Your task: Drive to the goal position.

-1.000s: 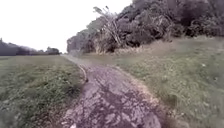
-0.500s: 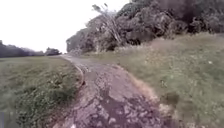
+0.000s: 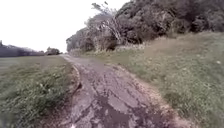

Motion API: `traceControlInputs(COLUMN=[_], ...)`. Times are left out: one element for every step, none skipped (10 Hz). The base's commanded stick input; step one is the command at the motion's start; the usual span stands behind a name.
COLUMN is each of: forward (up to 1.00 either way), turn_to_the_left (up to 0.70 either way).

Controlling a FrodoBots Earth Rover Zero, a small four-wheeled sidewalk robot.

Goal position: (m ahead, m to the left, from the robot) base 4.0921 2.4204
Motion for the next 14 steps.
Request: traceControlInputs(forward=[0.70, 0.70, 0.70, 0.70, 0.70, 0.70, 0.70, 0.70, 0.70, 0.70, 0.70, 0.70, 0.70, 0.70], turn_to_the_left=[0.00, 0.00, 0.07, 0.16, 0.30, 0.35, 0.35, 0.24, 0.02, 0.00, 0.00, 0.13, 0.33, 0.35])
